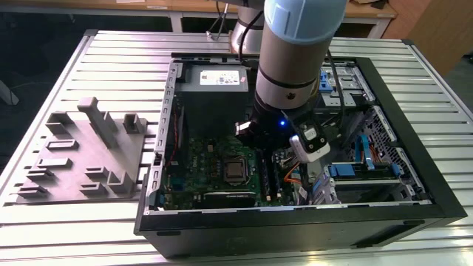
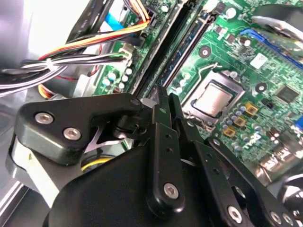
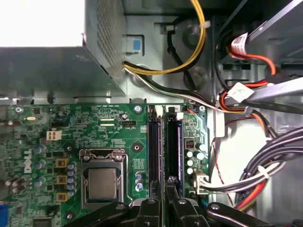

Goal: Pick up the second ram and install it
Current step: 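Insert the second ram into the second slot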

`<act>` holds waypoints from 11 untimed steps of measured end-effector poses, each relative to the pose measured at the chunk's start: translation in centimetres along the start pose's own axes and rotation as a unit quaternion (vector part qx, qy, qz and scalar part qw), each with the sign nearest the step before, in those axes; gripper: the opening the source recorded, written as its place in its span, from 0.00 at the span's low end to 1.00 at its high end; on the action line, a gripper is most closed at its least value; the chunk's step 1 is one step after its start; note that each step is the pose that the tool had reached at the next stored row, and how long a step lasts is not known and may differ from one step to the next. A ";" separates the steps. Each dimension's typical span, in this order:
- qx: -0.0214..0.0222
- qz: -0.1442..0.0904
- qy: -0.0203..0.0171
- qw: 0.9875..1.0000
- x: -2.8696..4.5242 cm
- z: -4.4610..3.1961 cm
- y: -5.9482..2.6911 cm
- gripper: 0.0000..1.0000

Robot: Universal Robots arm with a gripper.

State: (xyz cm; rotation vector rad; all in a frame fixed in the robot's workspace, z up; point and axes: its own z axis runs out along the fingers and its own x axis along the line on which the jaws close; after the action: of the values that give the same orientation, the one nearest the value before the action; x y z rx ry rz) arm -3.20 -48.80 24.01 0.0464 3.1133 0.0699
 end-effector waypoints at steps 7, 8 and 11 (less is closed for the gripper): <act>0.000 0.000 -0.001 1.000 -0.04 -1.39 0.06 0.18; 0.000 0.000 -0.001 1.000 -0.04 -1.53 0.07 0.18; 0.000 0.000 -0.001 1.000 -0.05 -1.87 0.09 0.18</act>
State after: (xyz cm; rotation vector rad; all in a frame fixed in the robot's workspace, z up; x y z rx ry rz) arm -3.20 -48.80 25.88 0.0464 3.1118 0.0700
